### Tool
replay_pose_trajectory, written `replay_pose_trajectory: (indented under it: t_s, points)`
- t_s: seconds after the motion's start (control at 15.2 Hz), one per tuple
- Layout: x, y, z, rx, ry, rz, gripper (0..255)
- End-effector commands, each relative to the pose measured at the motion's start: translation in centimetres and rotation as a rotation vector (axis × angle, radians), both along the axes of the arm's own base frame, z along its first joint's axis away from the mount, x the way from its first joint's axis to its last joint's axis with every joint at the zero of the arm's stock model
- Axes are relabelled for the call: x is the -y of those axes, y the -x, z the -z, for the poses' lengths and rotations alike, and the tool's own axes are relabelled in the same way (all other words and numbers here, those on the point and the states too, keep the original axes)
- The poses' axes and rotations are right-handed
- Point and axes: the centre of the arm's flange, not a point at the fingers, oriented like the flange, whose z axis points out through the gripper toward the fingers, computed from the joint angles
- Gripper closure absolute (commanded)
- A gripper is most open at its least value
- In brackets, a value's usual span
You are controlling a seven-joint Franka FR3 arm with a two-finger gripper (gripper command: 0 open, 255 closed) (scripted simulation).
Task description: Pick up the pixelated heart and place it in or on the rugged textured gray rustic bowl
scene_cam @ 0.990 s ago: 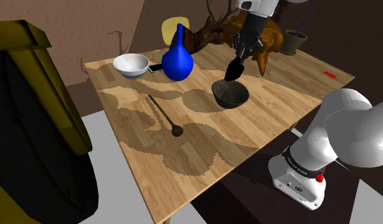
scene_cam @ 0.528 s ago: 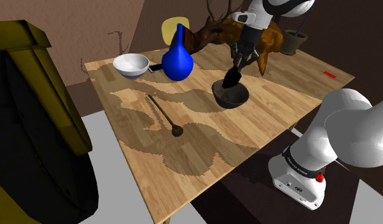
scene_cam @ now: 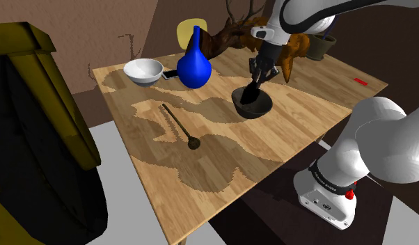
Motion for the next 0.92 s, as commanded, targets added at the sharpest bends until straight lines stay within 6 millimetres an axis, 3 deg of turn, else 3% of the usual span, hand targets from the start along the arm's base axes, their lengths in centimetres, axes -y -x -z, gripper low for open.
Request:
replay_pose_trajectory:
  t_s: [0.0, 0.53, 0.59, 0.86]
  points:
    - [-0.03, 0.01, 1.12, 0.001, 0.000, 0.000, 255]
    - [-0.03, 0.01, 1.12, 0.001, 0.000, 0.000, 255]
    - [-0.03, 0.01, 1.12, 0.001, 0.000, 0.000, 0]
    - [-0.03, 0.01, 1.12, 0.001, 0.000, 0.000, 0]
